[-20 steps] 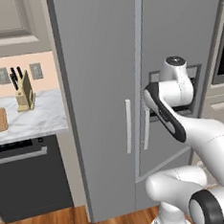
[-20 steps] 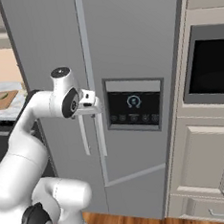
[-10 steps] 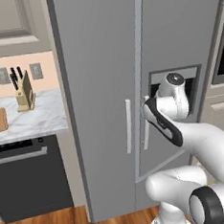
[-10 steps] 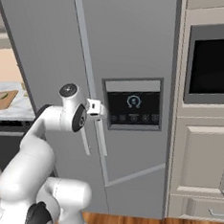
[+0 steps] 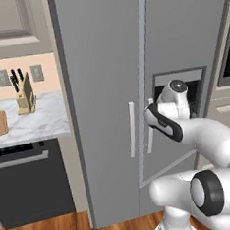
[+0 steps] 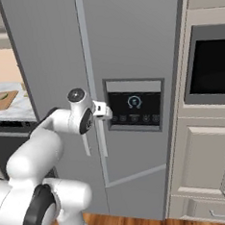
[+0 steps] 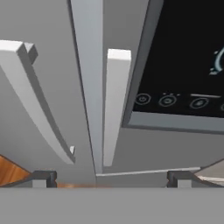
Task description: Retrieve a lemon from the fridge and place it on the cutting board with the fish.
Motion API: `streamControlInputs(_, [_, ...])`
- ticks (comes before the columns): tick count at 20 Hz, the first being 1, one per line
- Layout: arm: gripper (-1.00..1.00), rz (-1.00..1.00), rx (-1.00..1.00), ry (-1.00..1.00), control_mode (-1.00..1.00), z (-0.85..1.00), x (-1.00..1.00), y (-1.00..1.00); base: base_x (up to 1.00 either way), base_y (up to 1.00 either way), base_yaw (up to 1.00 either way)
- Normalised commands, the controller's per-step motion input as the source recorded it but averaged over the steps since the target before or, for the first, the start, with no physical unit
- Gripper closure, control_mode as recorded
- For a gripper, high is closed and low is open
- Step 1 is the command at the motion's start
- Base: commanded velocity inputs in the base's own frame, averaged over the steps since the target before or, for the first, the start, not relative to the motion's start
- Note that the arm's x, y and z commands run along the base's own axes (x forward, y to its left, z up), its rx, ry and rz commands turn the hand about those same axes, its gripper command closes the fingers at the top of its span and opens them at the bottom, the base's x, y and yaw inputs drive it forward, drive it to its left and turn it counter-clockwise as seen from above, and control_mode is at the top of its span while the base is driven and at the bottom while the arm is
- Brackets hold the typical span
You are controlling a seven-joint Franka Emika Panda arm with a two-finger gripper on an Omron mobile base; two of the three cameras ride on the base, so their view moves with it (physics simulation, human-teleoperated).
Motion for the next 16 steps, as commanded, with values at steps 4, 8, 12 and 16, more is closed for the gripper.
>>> streamControlInputs(4, [-1.0, 0.0, 0.0, -0.02, -1.0, -0.09, 0.55, 0.0, 0.0, 0.0, 0.0])
streamControlInputs(8, [-1.0, 0.0, 0.0, -0.04, -1.0, -0.15, 0.42, 0.0, 0.0, 0.0, 0.0])
streamControlInputs(12, [-1.0, 0.0, 0.0, -0.04, -1.0, -0.27, 0.24, 0.0, 0.0, 0.0, 0.0])
streamControlInputs(16, [-1.0, 0.0, 0.0, -0.03, -1.0, -0.22, 0.33, 0.0, 0.0, 0.0, 0.0])
